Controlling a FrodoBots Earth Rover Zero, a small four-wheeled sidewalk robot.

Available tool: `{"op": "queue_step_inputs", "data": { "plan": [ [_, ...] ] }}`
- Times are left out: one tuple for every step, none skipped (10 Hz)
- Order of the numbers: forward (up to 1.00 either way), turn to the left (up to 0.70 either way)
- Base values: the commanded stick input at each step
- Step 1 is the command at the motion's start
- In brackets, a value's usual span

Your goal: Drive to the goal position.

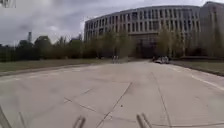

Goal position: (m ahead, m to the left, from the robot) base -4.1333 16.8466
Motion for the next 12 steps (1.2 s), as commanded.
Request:
{"op": "queue_step_inputs", "data": {
  "plan": [
    [0.00,0.45],
    [0.00,0.45],
    [0.00,0.45],
    [0.00,0.45],
    [0.00,0.45],
    [0.00,0.45],
    [0.00,0.45],
    [0.00,0.45],
    [0.00,0.45],
    [0.00,0.45],
    [0.00,0.45],
    [0.00,0.45]
  ]
}}
